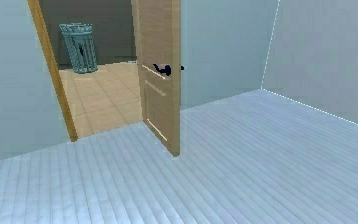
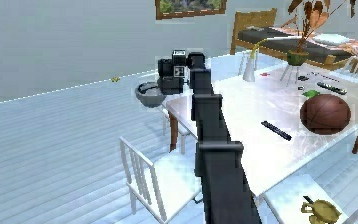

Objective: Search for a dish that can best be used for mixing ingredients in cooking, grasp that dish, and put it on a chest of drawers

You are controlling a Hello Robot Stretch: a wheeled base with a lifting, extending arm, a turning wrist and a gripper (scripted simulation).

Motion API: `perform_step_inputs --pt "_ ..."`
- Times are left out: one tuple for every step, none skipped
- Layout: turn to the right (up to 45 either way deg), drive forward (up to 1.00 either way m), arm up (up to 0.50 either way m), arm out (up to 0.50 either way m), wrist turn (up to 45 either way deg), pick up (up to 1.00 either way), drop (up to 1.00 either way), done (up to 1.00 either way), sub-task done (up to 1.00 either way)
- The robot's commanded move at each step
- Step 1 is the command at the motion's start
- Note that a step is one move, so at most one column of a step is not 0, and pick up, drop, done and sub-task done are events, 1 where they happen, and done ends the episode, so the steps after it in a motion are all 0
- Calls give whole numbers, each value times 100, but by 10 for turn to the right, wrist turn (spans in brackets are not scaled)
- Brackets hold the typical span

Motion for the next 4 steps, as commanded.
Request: perform_step_inputs --pt "0 0 4 0 0 0 0 0 0" --pt "0 0 0 0 -450 0 0 0 0" --pt "0 0 0 0 -450 0 0 0 0" --pt "0 0 0 0 -210 0 0 0 0"
